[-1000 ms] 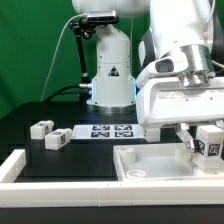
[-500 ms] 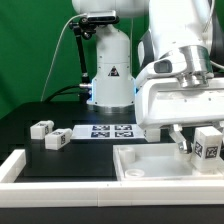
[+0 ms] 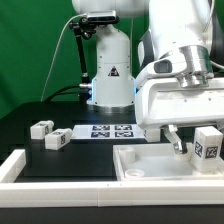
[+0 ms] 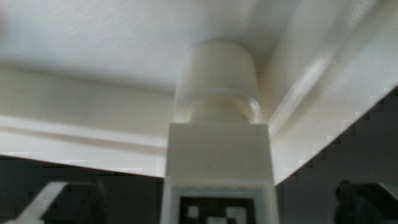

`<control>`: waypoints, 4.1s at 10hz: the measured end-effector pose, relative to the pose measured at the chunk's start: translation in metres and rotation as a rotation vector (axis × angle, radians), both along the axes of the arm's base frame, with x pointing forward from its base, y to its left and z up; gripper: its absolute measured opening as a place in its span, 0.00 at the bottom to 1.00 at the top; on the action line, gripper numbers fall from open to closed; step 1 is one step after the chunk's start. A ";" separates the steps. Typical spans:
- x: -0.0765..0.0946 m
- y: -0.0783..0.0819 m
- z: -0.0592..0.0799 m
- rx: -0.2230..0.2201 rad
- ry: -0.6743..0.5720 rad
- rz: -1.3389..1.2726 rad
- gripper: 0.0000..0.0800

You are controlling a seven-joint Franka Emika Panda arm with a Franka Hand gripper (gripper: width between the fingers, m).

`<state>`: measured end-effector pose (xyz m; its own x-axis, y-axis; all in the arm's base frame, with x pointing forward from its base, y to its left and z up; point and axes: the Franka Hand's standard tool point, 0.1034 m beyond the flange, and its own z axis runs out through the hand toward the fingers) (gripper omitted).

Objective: Assemble one leg

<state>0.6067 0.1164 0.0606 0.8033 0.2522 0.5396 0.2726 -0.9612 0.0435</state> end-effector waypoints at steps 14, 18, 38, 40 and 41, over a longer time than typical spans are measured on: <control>0.016 0.004 0.021 -0.042 0.645 0.037 0.81; 0.019 0.003 0.021 -0.040 0.622 0.034 0.64; 0.018 -0.002 0.019 0.495 0.596 -1.580 0.36; 0.017 -0.002 0.019 0.483 0.600 -1.536 0.36; 0.017 -0.002 0.019 0.483 0.601 -1.534 0.57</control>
Offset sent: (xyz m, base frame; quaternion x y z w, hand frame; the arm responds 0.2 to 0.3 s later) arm 0.0106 -0.0059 0.0278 -0.0124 -0.0239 -0.0137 0.9995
